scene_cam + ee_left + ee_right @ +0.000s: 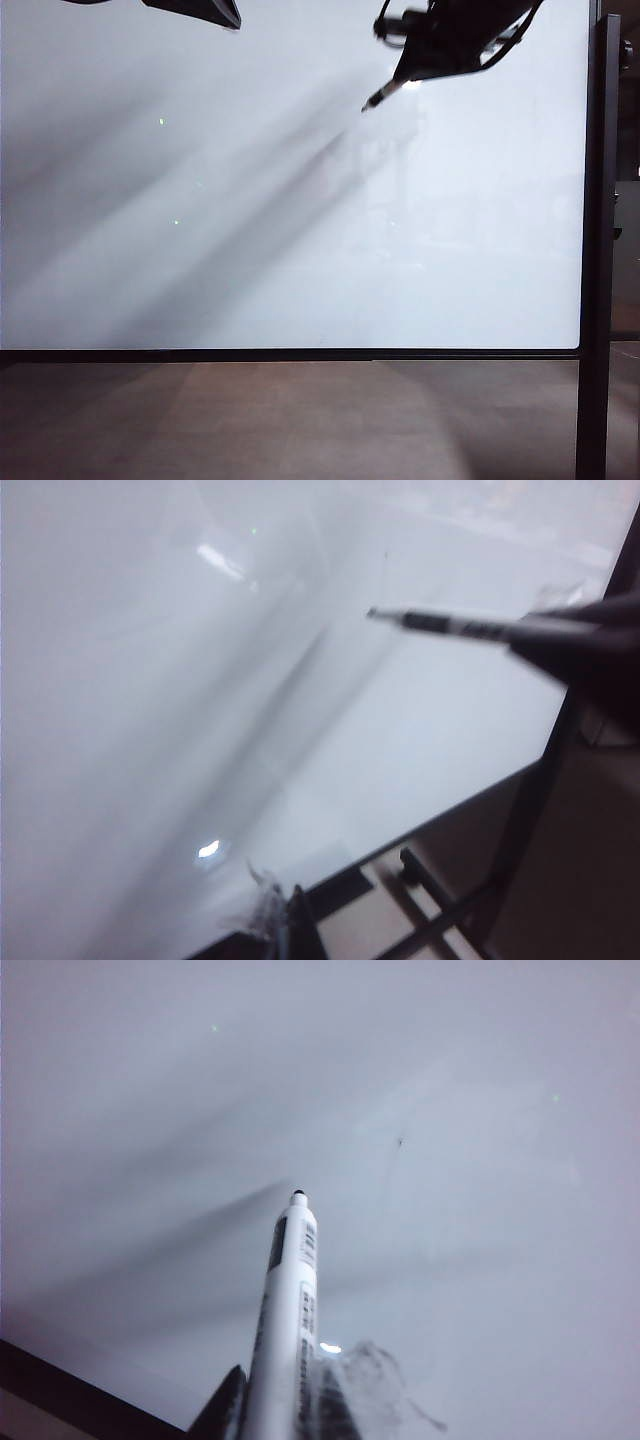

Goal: Reach to the right to find the marker pen, pick it up, and write the number 5 on the whiteboard.

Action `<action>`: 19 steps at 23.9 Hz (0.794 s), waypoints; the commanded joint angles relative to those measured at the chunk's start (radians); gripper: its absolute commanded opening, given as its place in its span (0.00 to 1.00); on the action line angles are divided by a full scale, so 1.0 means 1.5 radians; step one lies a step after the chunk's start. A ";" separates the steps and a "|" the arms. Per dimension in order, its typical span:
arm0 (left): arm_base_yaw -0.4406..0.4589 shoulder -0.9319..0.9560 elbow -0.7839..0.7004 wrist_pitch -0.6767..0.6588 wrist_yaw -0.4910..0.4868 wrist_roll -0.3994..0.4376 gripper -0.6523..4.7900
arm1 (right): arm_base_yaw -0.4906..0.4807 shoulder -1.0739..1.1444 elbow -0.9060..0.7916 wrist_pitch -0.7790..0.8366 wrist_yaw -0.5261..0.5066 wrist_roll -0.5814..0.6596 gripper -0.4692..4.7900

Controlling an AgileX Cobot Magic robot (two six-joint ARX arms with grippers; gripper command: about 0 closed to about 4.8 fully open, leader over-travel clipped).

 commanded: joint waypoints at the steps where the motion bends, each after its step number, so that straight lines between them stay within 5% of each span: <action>1: 0.000 0.014 0.002 0.051 -0.003 -0.001 0.11 | 0.001 0.025 0.021 0.013 0.004 -0.026 0.08; 19: 0.000 0.043 0.002 0.070 -0.030 -0.001 0.11 | -0.005 0.077 0.021 0.101 0.014 -0.043 0.08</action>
